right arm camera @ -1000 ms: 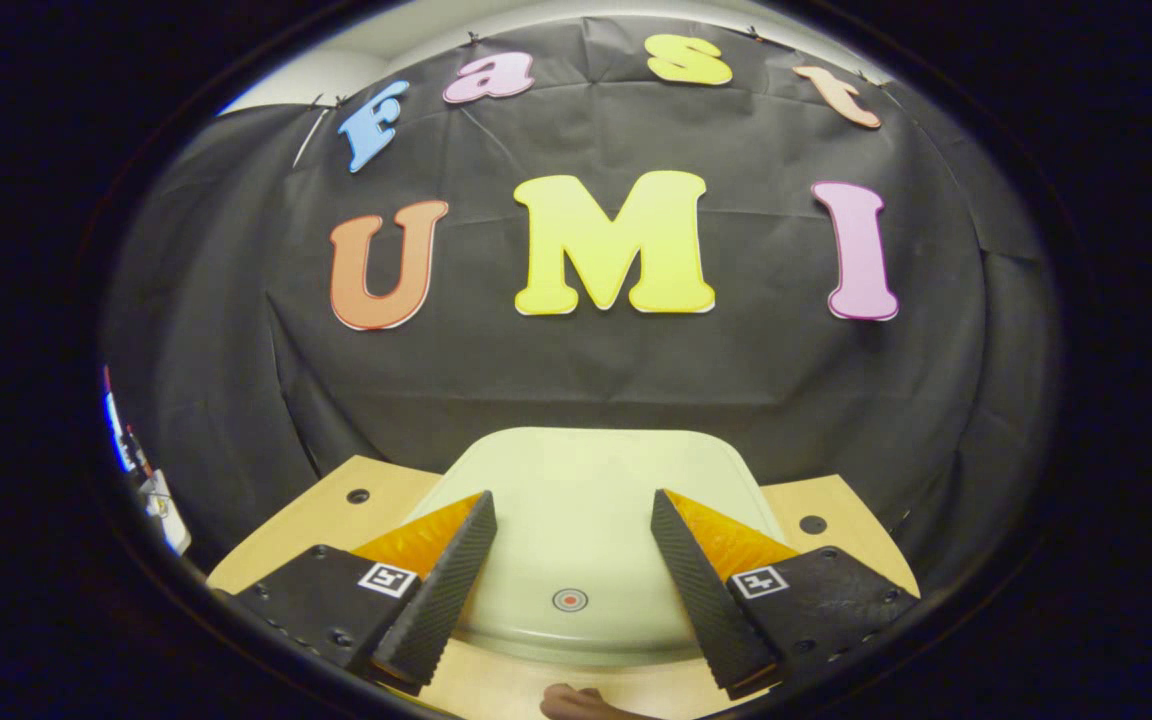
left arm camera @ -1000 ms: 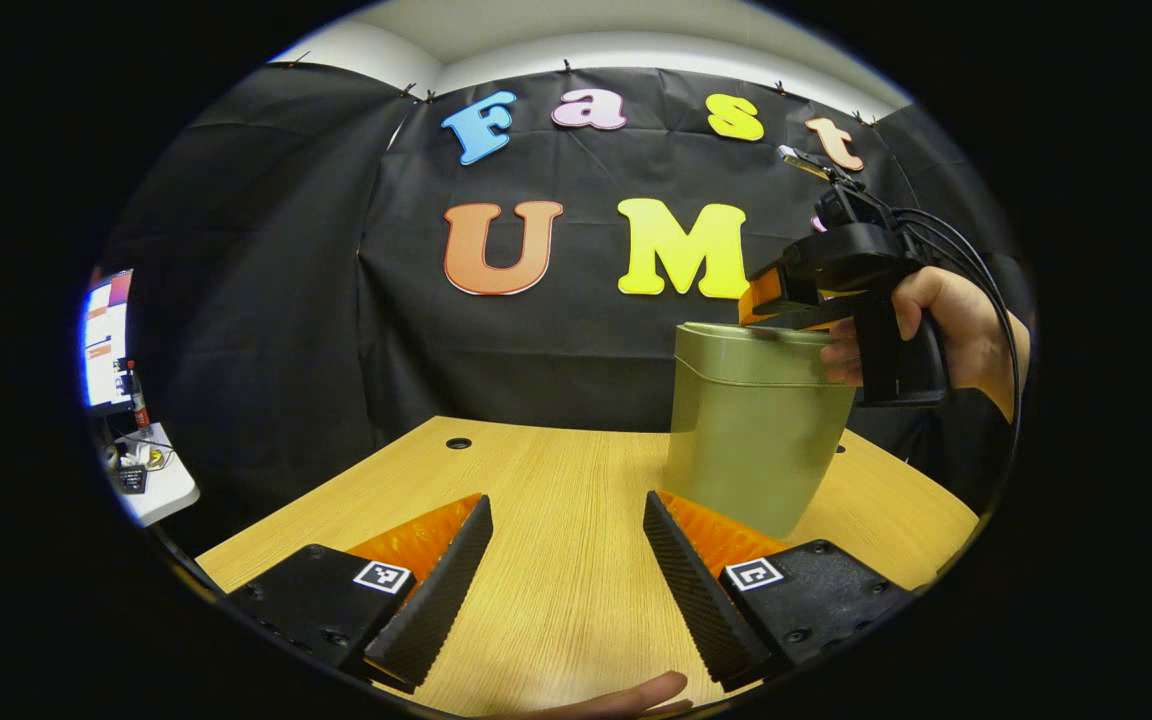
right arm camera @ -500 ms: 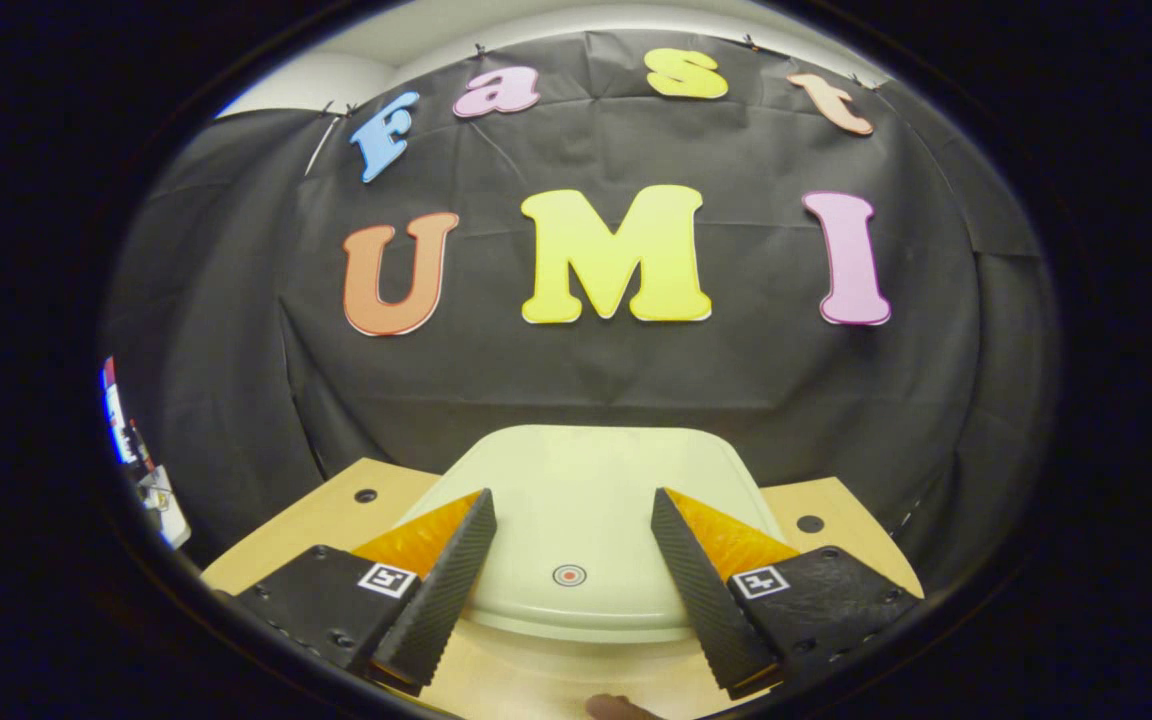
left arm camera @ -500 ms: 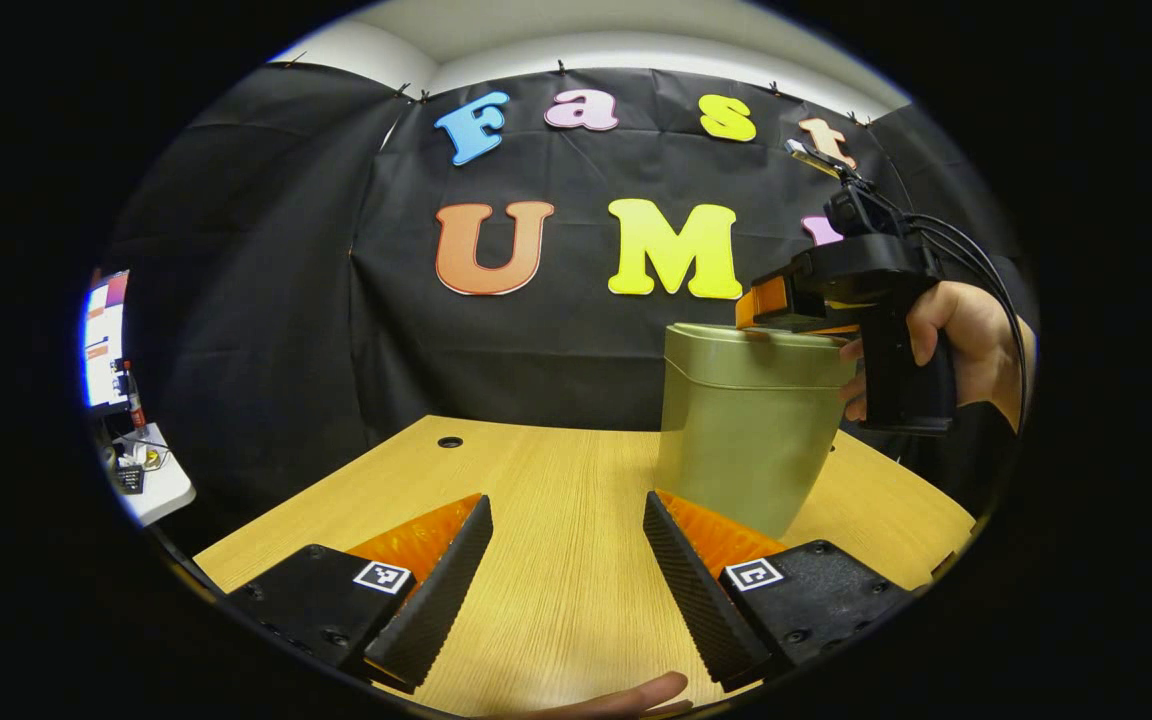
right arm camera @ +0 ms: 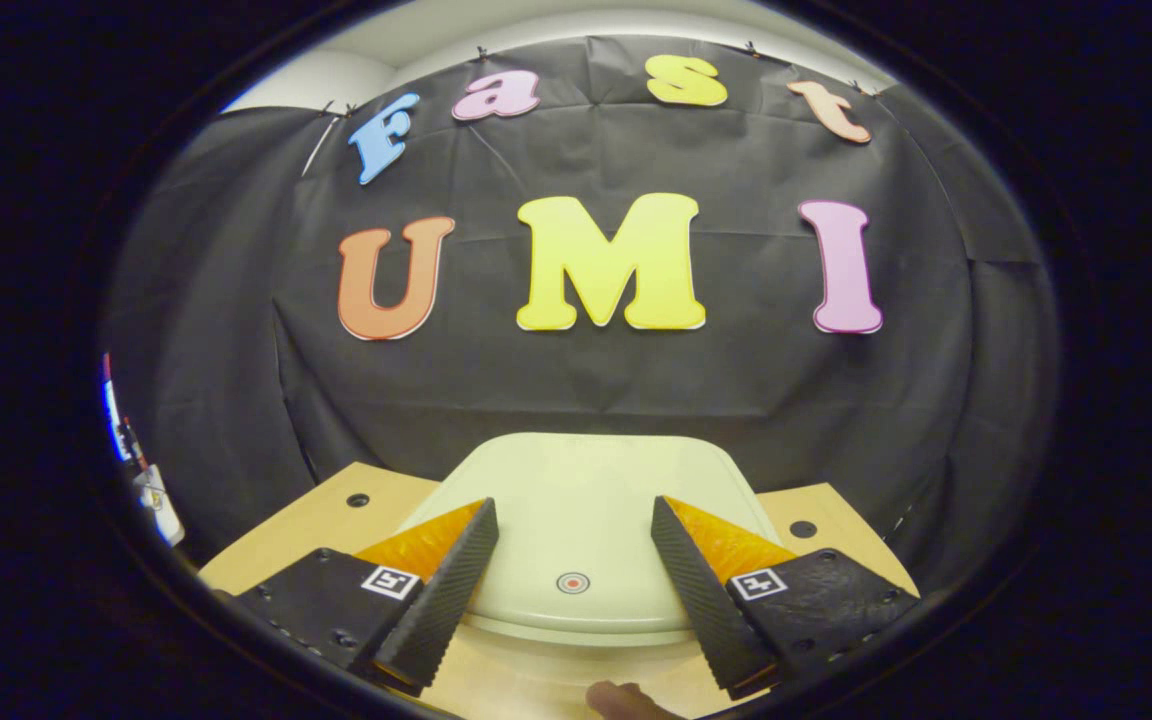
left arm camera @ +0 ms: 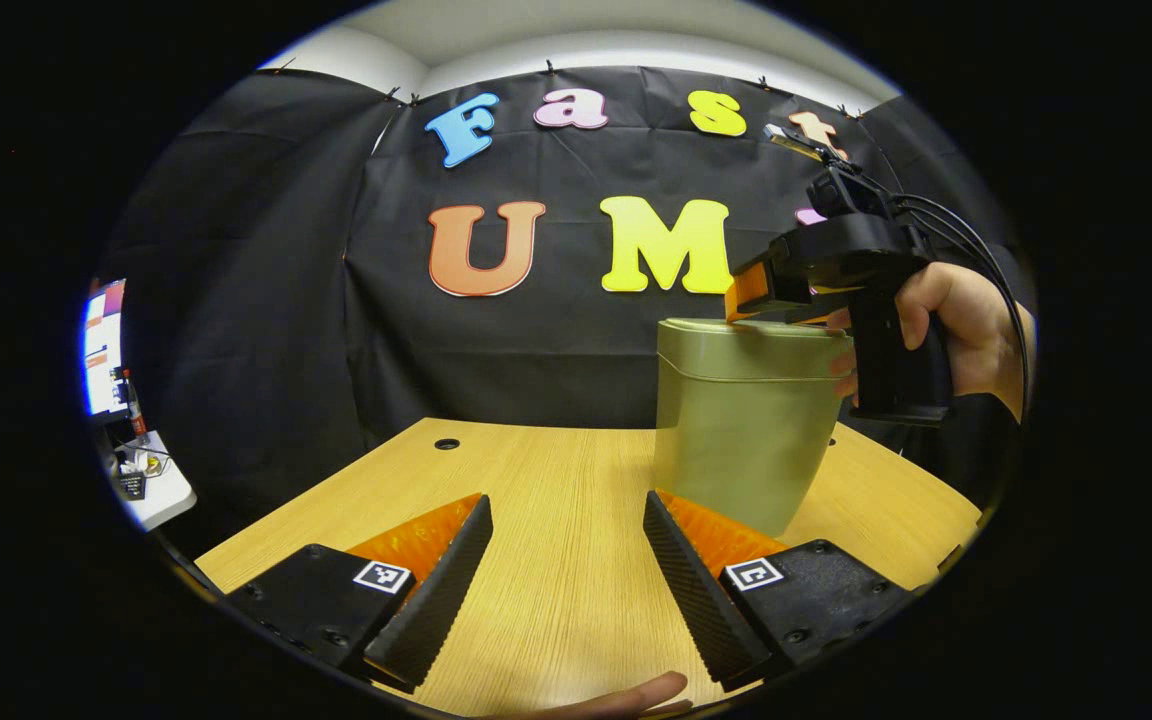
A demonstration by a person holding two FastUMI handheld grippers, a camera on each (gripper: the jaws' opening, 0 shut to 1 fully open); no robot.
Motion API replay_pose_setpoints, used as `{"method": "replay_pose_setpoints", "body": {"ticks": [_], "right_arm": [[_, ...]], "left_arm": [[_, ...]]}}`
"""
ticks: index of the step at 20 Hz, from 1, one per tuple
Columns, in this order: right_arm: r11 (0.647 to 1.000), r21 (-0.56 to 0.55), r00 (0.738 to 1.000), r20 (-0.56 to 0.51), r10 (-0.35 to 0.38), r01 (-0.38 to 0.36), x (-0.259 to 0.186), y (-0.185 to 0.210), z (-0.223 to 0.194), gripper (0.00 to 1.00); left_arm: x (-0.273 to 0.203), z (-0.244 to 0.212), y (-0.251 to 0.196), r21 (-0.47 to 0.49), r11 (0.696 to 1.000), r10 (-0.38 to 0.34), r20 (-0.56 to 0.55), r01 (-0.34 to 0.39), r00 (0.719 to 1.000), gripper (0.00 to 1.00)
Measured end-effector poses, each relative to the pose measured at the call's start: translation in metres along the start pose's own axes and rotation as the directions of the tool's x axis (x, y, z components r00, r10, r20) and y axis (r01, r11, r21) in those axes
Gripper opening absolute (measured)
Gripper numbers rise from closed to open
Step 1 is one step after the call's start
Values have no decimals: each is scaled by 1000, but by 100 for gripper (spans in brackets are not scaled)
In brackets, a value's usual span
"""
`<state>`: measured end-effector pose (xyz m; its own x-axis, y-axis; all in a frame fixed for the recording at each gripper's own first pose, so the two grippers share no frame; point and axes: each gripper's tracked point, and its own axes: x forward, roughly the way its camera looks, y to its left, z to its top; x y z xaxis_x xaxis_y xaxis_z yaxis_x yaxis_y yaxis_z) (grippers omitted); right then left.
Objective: Press the lid of the desktop garbage bin to open it, pick up the crumpled paper on the desktop and throw it into the bin, then pick up the pop can on the desktop and drop it into the bin, and finally close the garbage bin lid.
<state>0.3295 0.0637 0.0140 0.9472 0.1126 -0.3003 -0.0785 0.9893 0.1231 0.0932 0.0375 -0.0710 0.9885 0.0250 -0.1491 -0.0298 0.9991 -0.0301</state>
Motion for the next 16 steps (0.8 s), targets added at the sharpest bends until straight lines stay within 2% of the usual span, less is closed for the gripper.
{"method": "replay_pose_setpoints", "body": {"ticks": [4, 10, 13, 14, 15, 16], "right_arm": [[999, -23, 999, 20, -30, 30, -12, -6, 10, 95], [994, -95, 990, 137, -40, 54, -65, -7, 43, 95], [991, -129, 987, 162, -16, 37, -101, 0, 40, 98], [991, -132, 985, 170, -9, 32, -114, -1, 36, 93], [990, -137, 983, 184, 0, 26, -127, -1, 32, 98], [989, -145, 982, 188, 1, 27, -139, -3, 25, 95]], "left_arm": [[-1, -1, 1, 1, 1000, 3, -6, -3, 1000, 98], [-2, 3, -4, -1, 1000, -5, 10, 5, 1000, 98], [-5, 3, -6, 7, 1000, -8, 15, 7, 1000, 98], [-7, 4, -7, 12, 1000, -8, 20, 7, 1000, 98], [-9, 6, -9, 18, 1000, -9, 27, 8, 1000, 98], [-12, 9, -10, 24, 1000, -10, 32, 9, 999, 98]]}}
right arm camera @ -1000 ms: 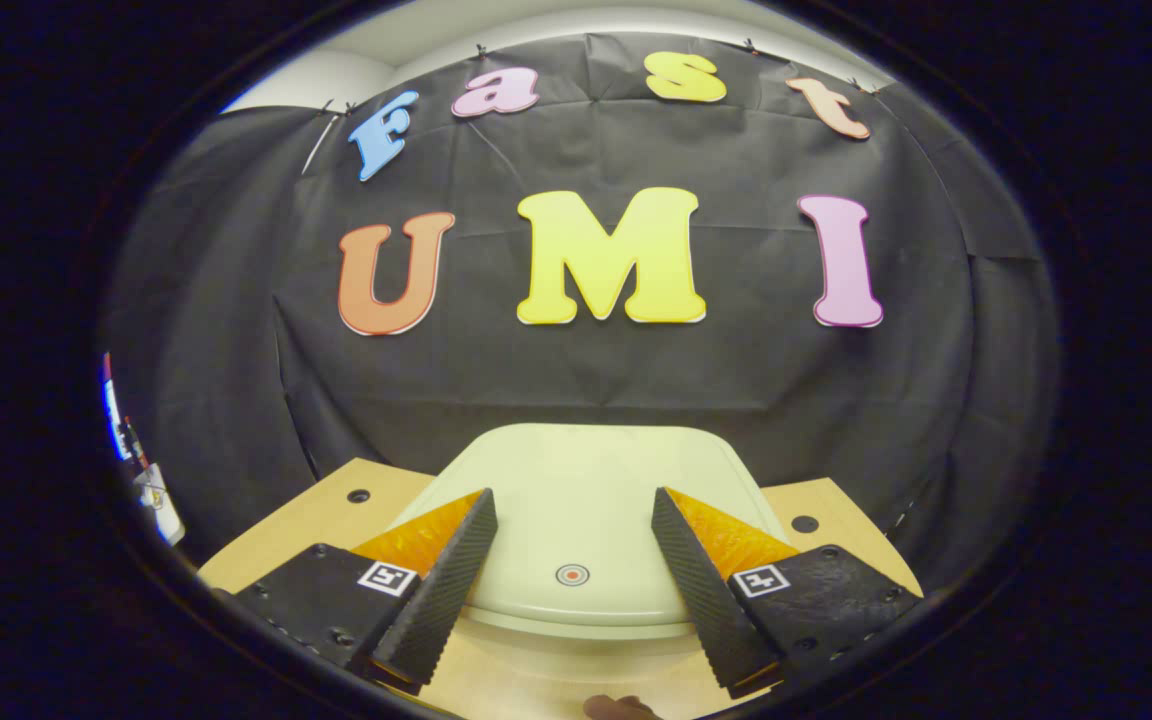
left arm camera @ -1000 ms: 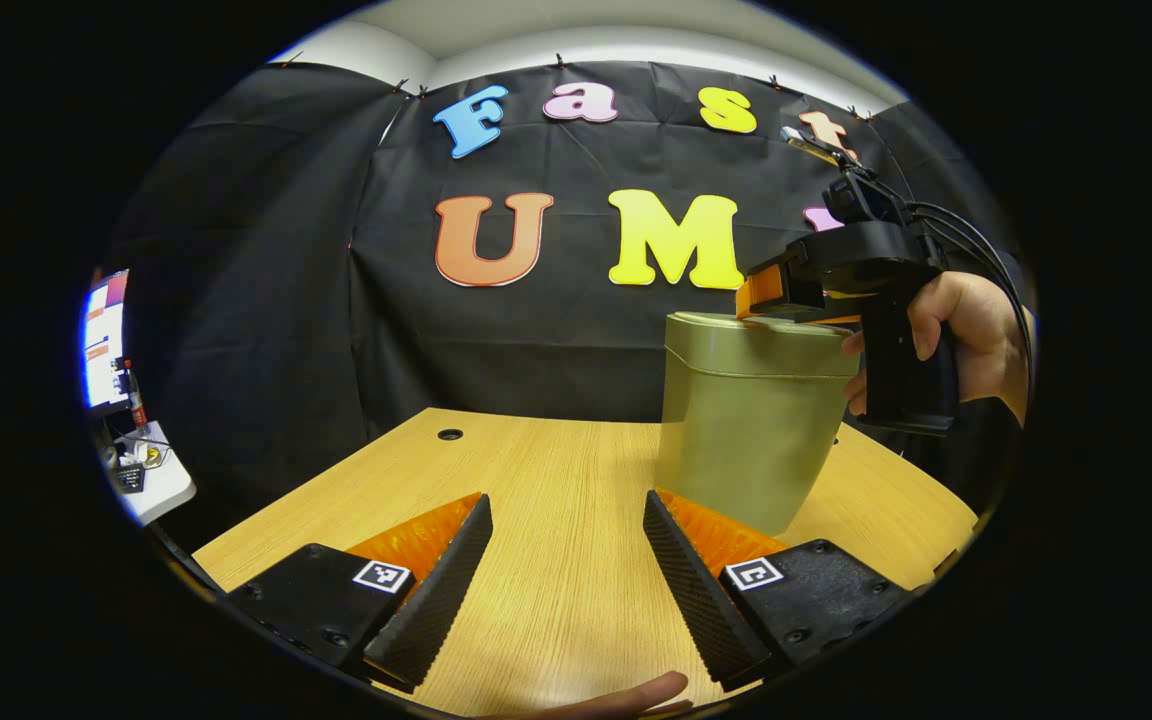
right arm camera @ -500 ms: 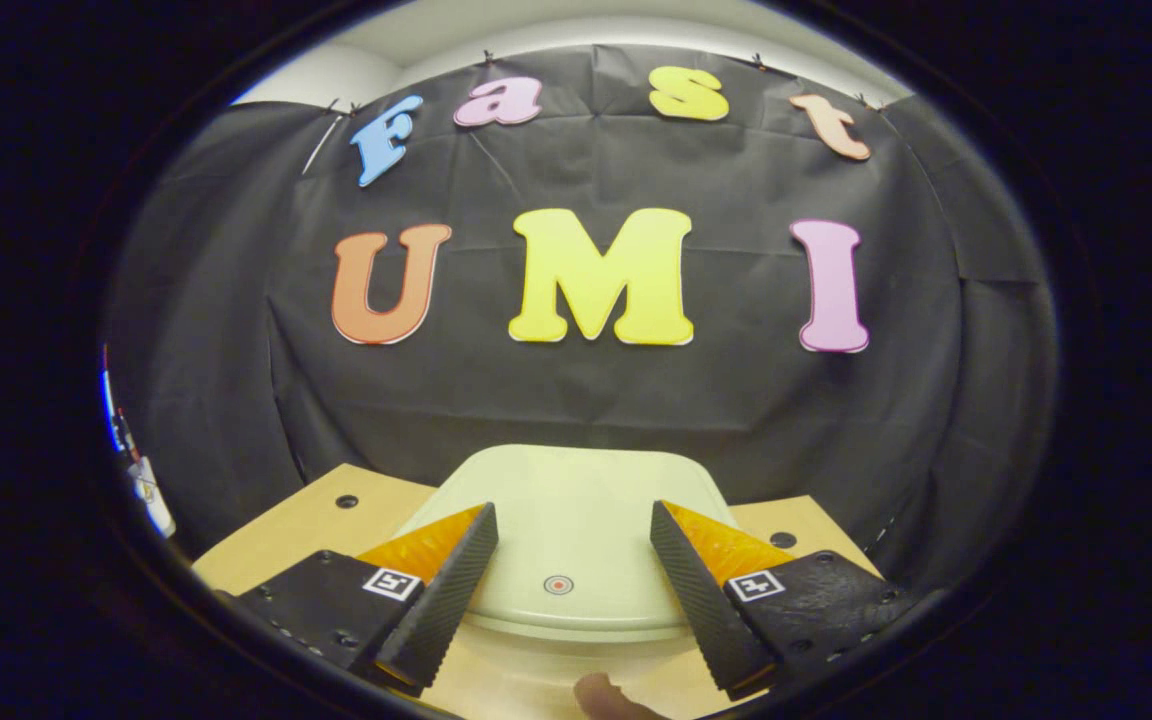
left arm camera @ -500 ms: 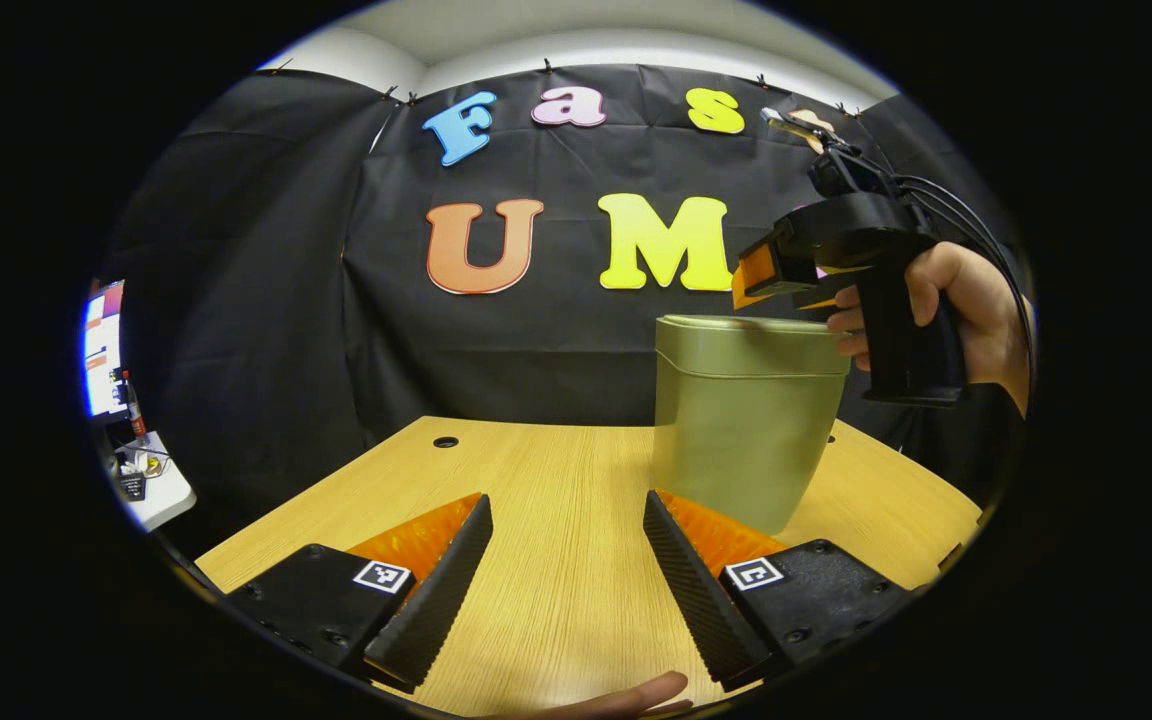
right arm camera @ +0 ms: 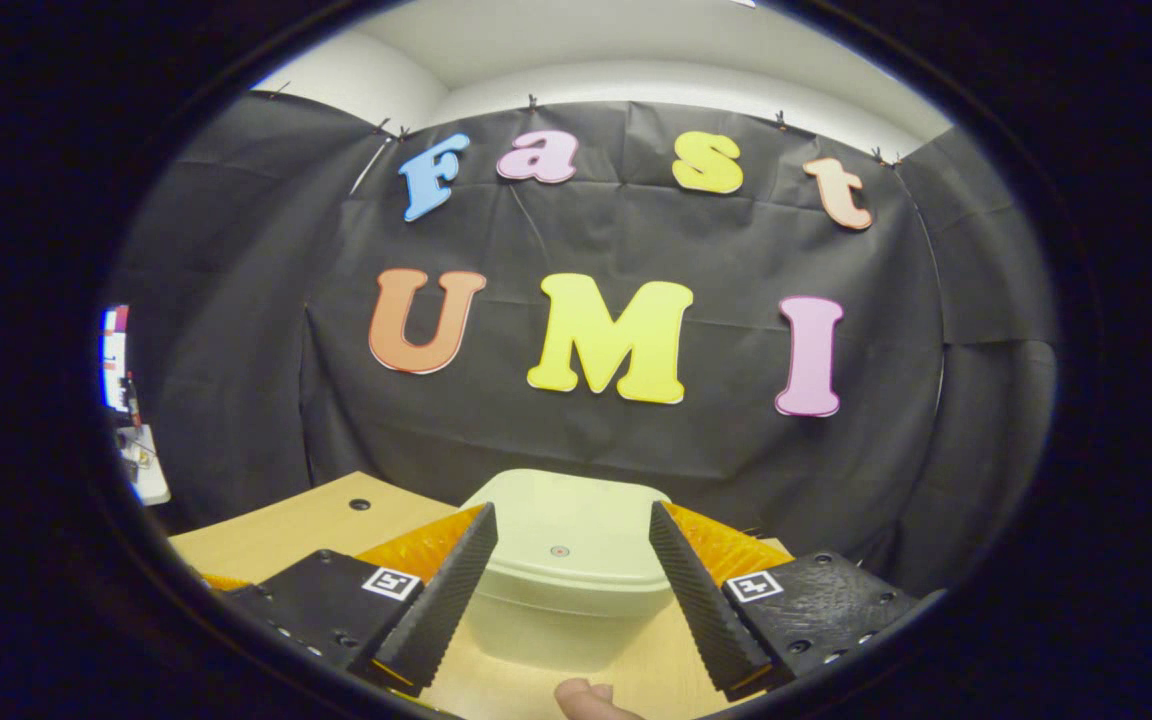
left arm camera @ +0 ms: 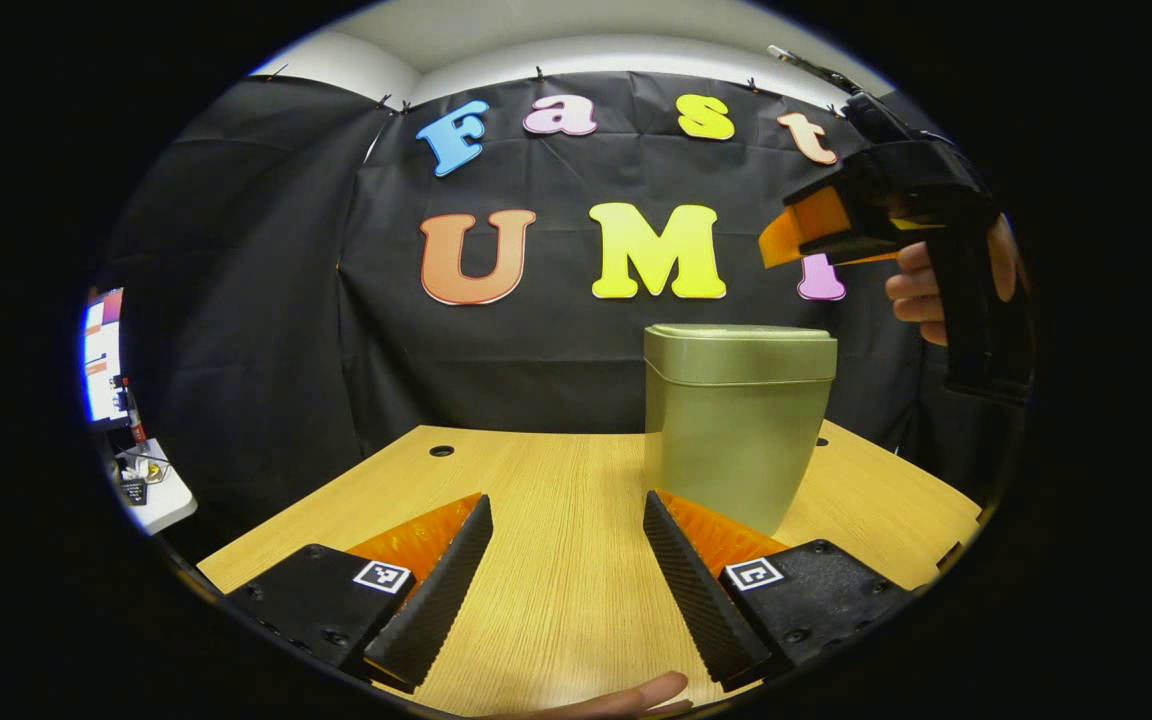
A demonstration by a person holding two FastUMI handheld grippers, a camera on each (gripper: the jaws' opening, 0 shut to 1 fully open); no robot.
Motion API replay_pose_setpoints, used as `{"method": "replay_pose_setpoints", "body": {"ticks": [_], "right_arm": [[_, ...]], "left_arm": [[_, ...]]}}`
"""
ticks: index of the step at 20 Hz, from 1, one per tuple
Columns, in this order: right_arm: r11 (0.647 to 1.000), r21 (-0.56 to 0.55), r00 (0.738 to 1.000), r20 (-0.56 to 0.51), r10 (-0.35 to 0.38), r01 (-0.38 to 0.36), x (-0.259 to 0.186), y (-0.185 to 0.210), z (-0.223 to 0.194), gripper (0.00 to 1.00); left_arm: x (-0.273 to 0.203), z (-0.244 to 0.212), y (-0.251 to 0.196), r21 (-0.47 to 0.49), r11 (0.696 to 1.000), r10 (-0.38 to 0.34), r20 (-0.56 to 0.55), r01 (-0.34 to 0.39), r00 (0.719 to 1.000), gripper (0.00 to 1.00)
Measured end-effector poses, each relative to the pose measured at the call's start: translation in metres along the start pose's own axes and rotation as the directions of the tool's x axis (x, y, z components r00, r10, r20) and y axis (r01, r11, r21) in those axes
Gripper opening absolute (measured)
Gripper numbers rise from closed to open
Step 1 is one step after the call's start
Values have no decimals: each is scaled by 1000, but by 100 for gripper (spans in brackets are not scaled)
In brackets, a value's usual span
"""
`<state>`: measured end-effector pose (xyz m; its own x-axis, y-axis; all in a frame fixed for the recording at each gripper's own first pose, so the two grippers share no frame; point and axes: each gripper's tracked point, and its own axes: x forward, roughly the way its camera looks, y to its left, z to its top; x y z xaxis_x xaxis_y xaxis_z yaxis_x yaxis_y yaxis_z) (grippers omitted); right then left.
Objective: Press the lid of the desktop garbage bin to open it, pick up the crumpled paper on the desktop and throw it into the bin, then pick up the pop can on the desktop and drop it into the bin, and finally close the garbage bin lid.
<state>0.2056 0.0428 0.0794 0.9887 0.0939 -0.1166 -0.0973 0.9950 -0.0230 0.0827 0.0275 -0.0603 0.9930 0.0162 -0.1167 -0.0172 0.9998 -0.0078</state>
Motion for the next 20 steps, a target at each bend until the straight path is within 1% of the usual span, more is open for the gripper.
{"method": "replay_pose_setpoints", "body": {"ticks": [3, 5, 6, 7, 8, 9, 11, 12, 16, 18, 19, 20], "right_arm": [[1000, -21, 1000, 31, 2, -1, -36, -10, -19, 95], [999, -34, 998, 63, -17, 20, -56, -27, -30, 95], [999, -31, 996, 78, -39, 42, -66, -39, -37, 98], [998, -20, 995, 87, -57, 59, -75, -49, -46, 95], [998, -5, 994, 85, -67, 68, -83, -57, -57, 98], [997, 5, 994, 79, -80, 79, -89, -65, -69, 98], [997, 21, 994, 78, -79, 77, -104, -74, -85, 98], [996, 29, 993, 85, -82, 80, -111, -80, -91, 95], [994, 56, 991, 88, -96, 91, -126, -101, -122, 95], [995, 57, 993, 78, -85, 81, -130, -104, -137, 95], [996, 53, 994, 75, -82, 78, -130, -106, -142, 92], [995, 51, 994, 70, -84, 81, -130, -109, -147, 95]], "left_arm": [[-4, 1, -7, 2, 1000, -6, 7, 6, 1000, 98], [-7, 4, -13, 1, 1000, -14, 17, 14, 1000, 98], [-9, 5, -17, -1, 1000, -24, 25, 24, 999, 98], [-11, 6, -23, -1, 999, -34, 31, 34, 999, 98], [-13, 5, -26, -3, 999, -37, 34, 37, 999, 98], [-15, 4, -29, -3, 999, -37, 35, 37, 999, 98], [-18, 3, -37, 2, 999, -38, 35, 38, 999, 98], [-19, 1, -39, 9, 999, -35, 34, 35, 999, 98], [-23, 2, -44, 17, 1000, -8, 57, 7, 998, 98], [-22, -2, -51, 3, 1000, -17, 57, 17, 998, 98], [-22, -4, -53, 3, 1000, -20, 51, 20, 999, 100], [-22, -6, -53, 3, 1000, -14, 45, 14, 999, 98]]}}
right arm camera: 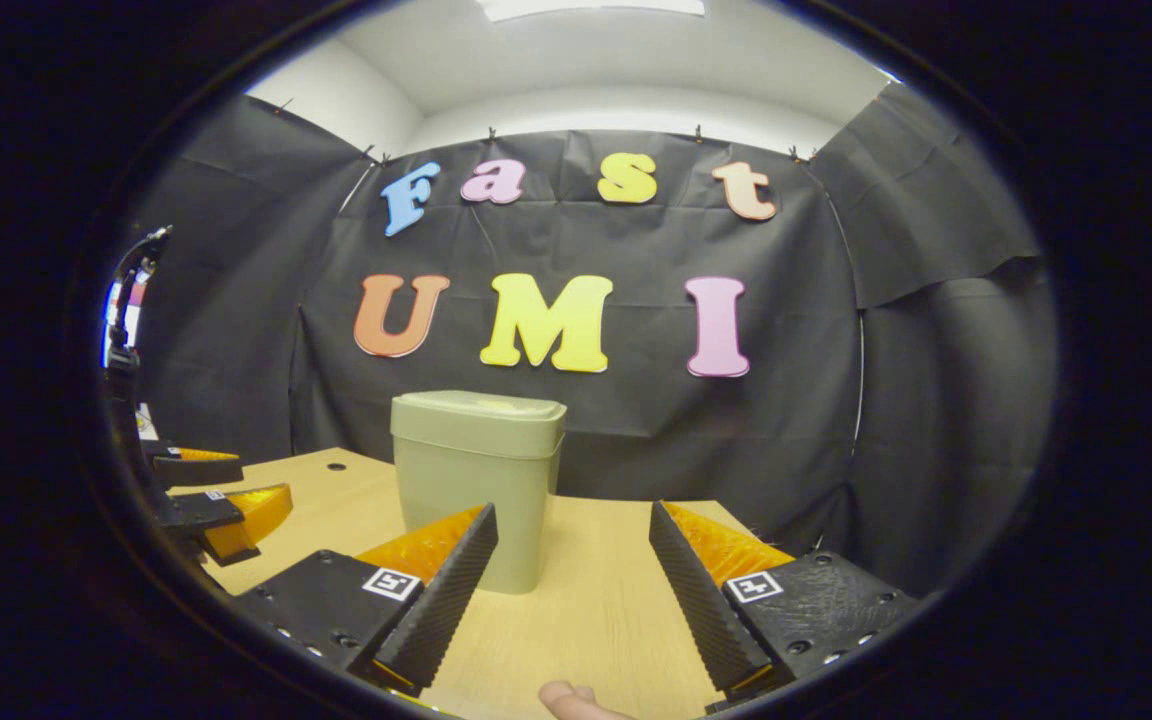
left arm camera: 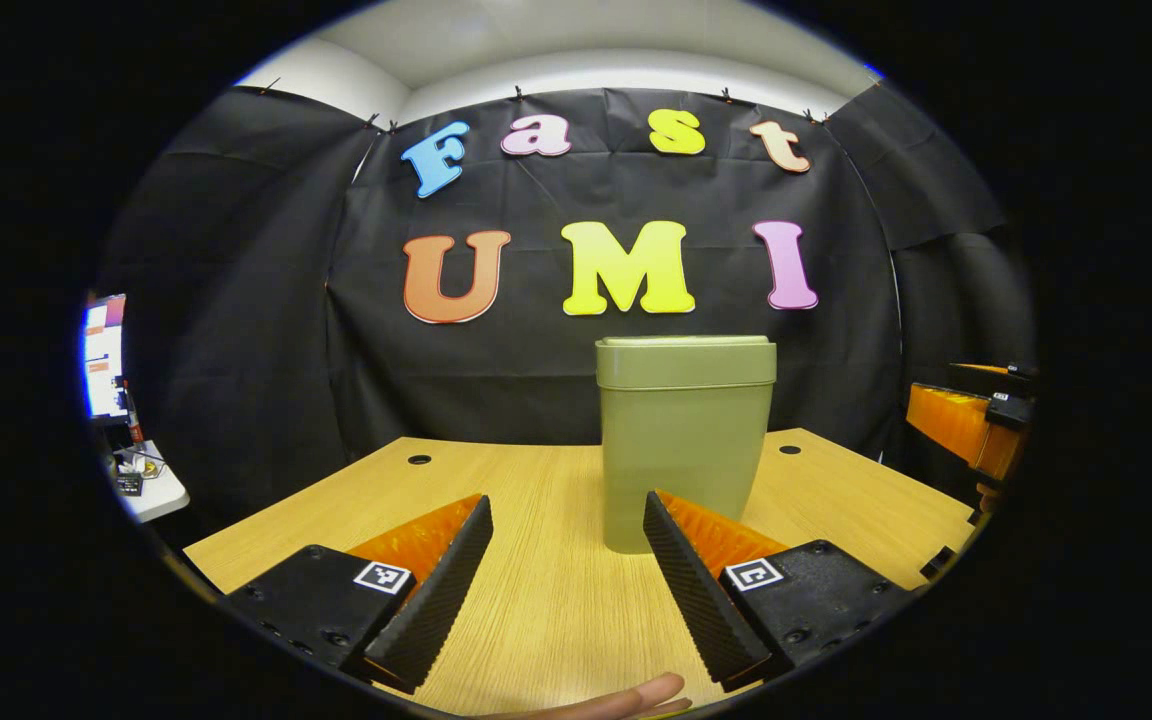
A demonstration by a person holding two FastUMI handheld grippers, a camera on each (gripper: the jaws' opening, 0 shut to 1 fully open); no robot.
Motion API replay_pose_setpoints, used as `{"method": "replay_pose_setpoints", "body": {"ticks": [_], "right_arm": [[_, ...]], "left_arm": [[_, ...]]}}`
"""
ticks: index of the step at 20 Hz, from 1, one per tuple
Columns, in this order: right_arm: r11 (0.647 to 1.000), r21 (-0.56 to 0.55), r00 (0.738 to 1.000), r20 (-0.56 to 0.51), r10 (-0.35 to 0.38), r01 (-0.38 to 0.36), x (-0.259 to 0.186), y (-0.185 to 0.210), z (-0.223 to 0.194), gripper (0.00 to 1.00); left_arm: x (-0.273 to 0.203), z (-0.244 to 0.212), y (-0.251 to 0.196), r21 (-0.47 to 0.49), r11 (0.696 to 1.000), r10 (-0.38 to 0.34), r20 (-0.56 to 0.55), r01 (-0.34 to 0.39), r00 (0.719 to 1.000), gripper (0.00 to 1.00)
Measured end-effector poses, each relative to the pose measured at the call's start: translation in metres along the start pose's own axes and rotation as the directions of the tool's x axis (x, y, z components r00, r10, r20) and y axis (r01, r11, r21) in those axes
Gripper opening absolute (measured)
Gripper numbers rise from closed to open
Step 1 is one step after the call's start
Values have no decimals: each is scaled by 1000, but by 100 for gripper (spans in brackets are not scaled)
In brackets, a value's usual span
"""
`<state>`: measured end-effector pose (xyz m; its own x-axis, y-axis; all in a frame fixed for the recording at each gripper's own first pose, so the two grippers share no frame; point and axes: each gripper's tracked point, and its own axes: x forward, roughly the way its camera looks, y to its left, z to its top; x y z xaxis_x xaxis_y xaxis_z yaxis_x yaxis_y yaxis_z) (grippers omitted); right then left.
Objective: Press the lid of the desktop garbage bin to open it, pick up the crumpled paper on the desktop and throw it into the bin, then pick up the pop can on the desktop and drop it into the bin, and finally close the garbage bin lid.
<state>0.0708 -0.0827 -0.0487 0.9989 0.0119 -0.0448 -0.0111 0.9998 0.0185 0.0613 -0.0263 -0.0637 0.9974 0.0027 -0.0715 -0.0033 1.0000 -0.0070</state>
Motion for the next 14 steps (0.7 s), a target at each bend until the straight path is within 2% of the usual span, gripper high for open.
{"method": "replay_pose_setpoints", "body": {"ticks": [1, 2, 6, 7, 9, 10, 13, 14], "right_arm": [[1000, 4, 1000, -4, -7, 7, 0, -4, -5, 92], [1000, 8, 1000, -8, -6, 6, 0, -4, -8, 95], [1000, -5, 1000, -3, 2, -2, -3, -2, -6, 95], [1000, -10, 1000, 3, -1, 1, -5, -2, -6, 98], [1000, -16, 1000, 15, -2, 2, -8, -1, -3, 95], [1000, -20, 1000, 20, -8, 8, -10, -2, -2, 98], [999, -35, 999, 35, -18, 19, -14, -1, 1, 93], [999, -36, 999, 37, -12, 13, -15, 1, 1, 95]], "left_arm": [[0, -2, 2, 3, 1000, 7, -5, -7, 1000, 98], [1, -2, 2, 3, 1000, 13, -4, -13, 1000, 98], [2, -4, -3, 7, 1000, 11, -7, -11, 1000, 98], [2, -3, -3, 14, 1000, 9, -4, -9, 1000, 98], [0, -2, -4, 22, 1000, 9, 2, -9, 1000, 98], [-2, 0, -2, 22, 1000, 10, 6, -11, 1000, 98], [-2, 0, -2, 30, 999, 14, 14, -15, 1000, 98], [-1, -1, -1, 30, 999, 14, 15, -14, 1000, 98]]}}
